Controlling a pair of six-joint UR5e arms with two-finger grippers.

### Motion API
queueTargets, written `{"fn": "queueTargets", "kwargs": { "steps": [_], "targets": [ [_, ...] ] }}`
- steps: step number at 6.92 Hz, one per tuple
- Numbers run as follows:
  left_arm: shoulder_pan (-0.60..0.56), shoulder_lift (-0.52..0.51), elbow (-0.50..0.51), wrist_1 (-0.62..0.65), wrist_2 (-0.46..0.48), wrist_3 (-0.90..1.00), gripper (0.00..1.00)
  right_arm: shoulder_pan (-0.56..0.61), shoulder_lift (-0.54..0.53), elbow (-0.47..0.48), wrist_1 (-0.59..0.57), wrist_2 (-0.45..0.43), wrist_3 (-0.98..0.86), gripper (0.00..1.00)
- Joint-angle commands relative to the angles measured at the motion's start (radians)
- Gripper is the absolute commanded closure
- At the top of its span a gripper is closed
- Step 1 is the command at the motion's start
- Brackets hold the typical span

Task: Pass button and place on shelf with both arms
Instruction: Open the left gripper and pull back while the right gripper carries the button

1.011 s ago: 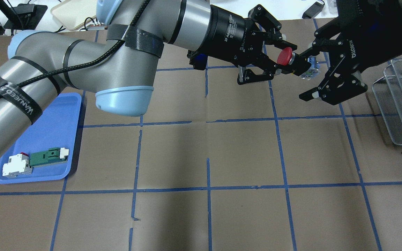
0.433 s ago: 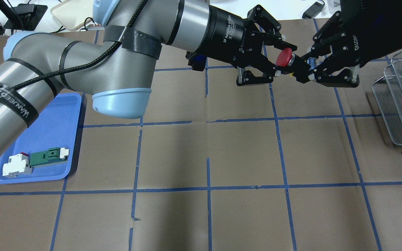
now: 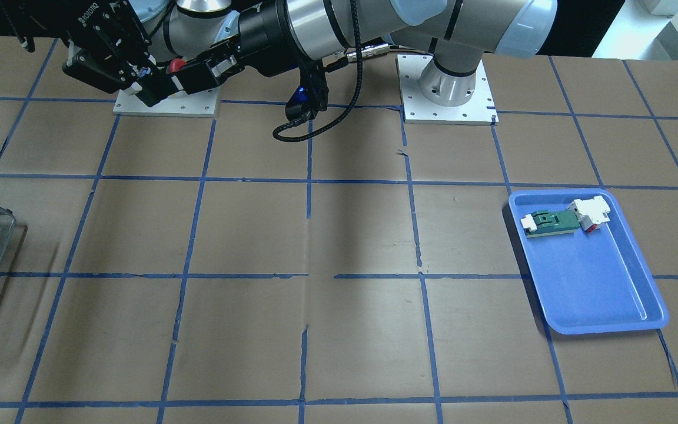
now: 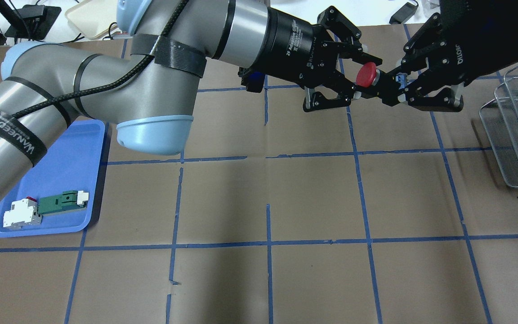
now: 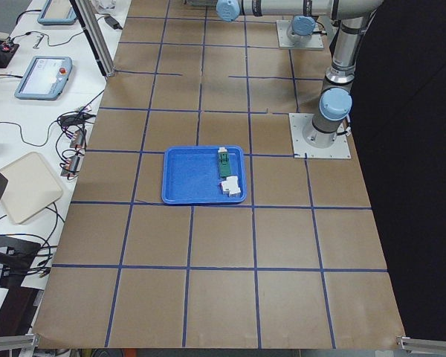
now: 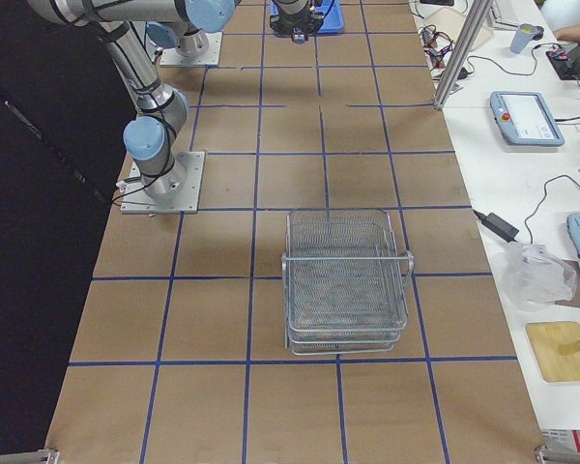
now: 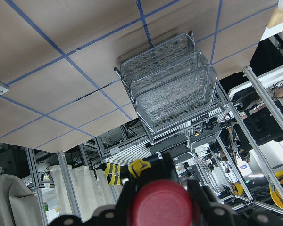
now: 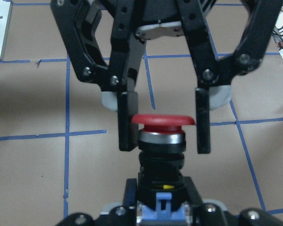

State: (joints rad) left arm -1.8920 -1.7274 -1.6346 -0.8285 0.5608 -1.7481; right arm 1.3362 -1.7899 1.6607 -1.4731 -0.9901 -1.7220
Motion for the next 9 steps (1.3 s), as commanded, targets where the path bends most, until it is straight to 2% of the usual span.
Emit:
{"fn": "queueTargets", "kwargs": {
  "steps": [1,3,4,5,7,8,9],
  "targets": [
    [0.007,-0.001,0.007,0.002,0.001,-0.007,0.0,-0.002,0.004,-0.002,-0.001,-0.013,0.0,1.0],
    [0.045,-0.001,0.018,0.0,0.017,0.06,0.0,-0.029,0.012,0.004,-0.003,-0.095,0.001,1.0],
    [0.074,-0.001,0.022,0.002,0.024,0.173,0.0,-0.063,0.049,0.001,-0.01,-0.183,0.007,1.0],
    [0.1,-0.001,0.015,0.002,0.087,0.214,0.0,-0.136,0.11,-0.004,-0.091,-0.287,0.001,1.0],
    [0.099,-0.009,0.018,-0.009,0.335,0.327,0.0,-0.282,0.231,-0.002,-0.252,-0.408,-0.025,1.0],
    [0.096,-0.03,0.009,-0.012,0.406,0.402,0.0,-0.36,0.291,-0.007,-0.323,-0.462,-0.054,1.0],
    [0.09,-0.024,0.015,-0.07,0.498,0.518,0.0,-0.402,0.335,-0.024,-0.389,-0.507,-0.138,1.0]
  ]
}}
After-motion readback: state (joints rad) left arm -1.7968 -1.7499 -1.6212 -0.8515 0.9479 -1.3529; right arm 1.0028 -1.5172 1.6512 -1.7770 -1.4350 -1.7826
